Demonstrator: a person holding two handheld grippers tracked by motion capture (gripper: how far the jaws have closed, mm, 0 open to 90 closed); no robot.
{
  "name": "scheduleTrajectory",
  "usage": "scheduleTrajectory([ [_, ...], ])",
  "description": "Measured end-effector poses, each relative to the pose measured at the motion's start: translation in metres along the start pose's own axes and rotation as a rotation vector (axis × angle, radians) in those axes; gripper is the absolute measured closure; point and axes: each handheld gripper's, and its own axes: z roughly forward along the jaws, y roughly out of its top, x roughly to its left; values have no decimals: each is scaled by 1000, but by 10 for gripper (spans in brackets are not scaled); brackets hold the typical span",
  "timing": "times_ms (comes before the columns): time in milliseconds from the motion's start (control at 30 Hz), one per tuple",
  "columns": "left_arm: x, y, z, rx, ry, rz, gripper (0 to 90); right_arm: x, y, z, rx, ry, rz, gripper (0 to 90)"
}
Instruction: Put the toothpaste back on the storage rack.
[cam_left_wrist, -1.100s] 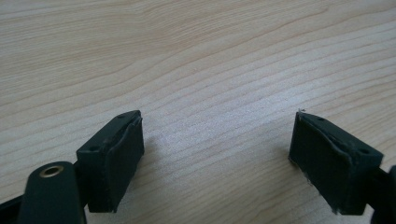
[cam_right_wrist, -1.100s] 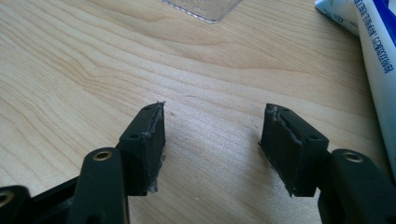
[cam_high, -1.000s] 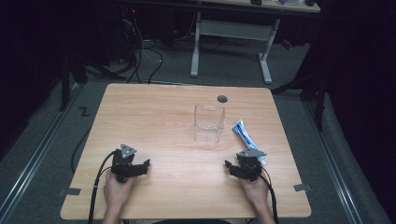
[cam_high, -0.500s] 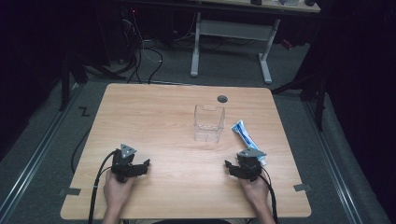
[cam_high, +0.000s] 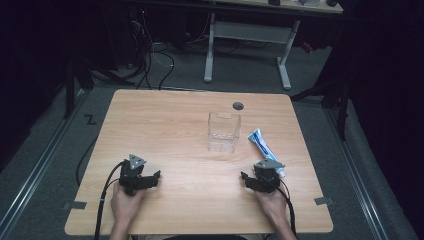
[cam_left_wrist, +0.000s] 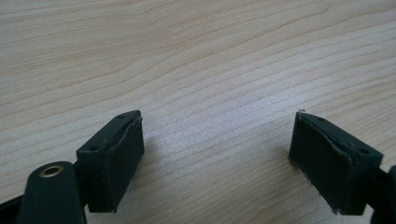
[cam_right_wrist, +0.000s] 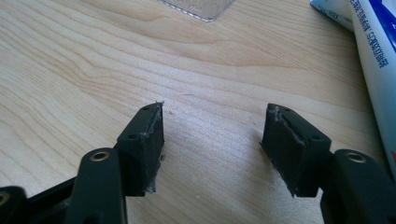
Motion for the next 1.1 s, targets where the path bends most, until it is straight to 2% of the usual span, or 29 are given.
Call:
scheduleTrajectory([
  [133,0,0,0,0,0,0,183,1,0,-1,1,1,-9,449],
  [433,0,0,0,0,0,0,182,4,-2,-7,-19,13,-9,471],
  [600,0,0,0,0,0,0,182,3,-3,-12,-34,-6,-2,497],
  [867,0,0,0,0,0,1,182,-1,-6,-22,-59,-8,18,519],
  [1100,0,0,0,0,0,0,182,-4,-11,-29,-79,-17,22,508],
])
